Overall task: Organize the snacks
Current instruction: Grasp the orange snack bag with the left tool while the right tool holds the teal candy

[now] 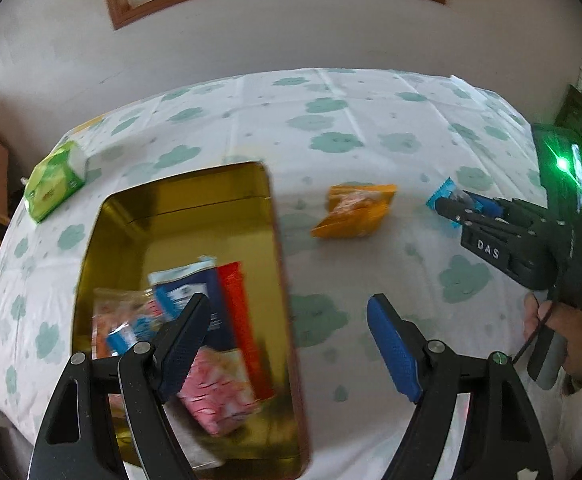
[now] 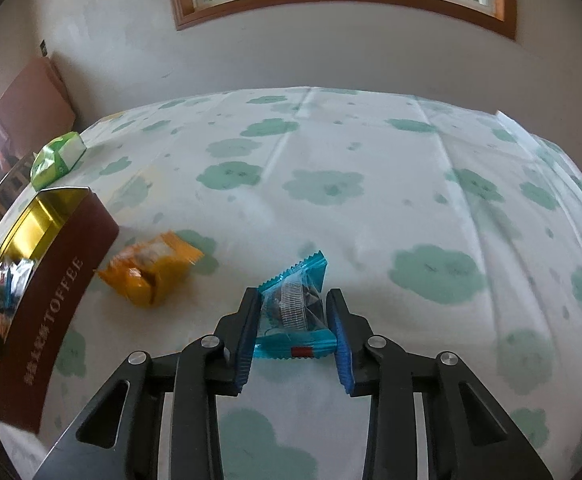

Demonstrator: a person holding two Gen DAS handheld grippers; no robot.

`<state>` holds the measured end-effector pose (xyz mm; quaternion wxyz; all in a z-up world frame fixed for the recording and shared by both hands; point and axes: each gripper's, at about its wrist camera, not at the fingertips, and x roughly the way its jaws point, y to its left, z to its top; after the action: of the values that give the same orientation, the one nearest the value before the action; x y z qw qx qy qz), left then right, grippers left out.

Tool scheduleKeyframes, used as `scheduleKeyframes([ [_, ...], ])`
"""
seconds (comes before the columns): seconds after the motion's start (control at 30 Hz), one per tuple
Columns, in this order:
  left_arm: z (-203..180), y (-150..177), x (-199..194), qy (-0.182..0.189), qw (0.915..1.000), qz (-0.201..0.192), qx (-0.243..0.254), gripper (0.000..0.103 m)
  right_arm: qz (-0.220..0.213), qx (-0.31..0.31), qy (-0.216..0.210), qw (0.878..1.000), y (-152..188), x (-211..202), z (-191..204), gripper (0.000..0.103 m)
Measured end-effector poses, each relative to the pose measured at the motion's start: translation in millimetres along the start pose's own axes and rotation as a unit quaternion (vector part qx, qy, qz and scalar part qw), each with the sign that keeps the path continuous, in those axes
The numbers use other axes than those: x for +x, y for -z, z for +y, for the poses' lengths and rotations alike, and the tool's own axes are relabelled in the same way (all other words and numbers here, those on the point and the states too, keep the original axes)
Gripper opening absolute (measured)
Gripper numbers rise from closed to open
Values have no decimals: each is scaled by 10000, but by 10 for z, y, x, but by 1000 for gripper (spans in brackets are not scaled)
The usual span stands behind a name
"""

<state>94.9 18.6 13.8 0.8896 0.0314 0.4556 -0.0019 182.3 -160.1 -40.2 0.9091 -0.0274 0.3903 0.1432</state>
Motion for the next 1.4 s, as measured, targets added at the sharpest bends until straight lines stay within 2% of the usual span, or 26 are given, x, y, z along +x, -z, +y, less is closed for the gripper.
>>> scheduleKeyframes([
  [0.27, -336, -140, 102, 137, 9993, -177, 301, 78, -17, 173, 228, 9996, 187, -201, -334, 35],
  [0.47, -456, -255, 228, 225, 9989, -116, 399, 78, -53, 215, 449, 9987, 282, -303, -530, 35],
  [0.7, -512, -407, 467, 242, 9987, 14, 450, 77, 31, 515, 407, 9978, 305, -301, -687, 35],
  [0.93, -490, -549, 691, 204, 9991, 143, 351, 68, 28, 526, 386, 9979, 304, -293, -694, 35],
  [1.2, -567, -655, 901, 290, 9982, 285, 443, 61, 26, 530, 383, 9979, 305, -293, -697, 35],
  [1.4, -584, -672, 1035, 248, 9980, 423, 405, 48, 28, 523, 390, 9979, 304, -293, -697, 36],
])
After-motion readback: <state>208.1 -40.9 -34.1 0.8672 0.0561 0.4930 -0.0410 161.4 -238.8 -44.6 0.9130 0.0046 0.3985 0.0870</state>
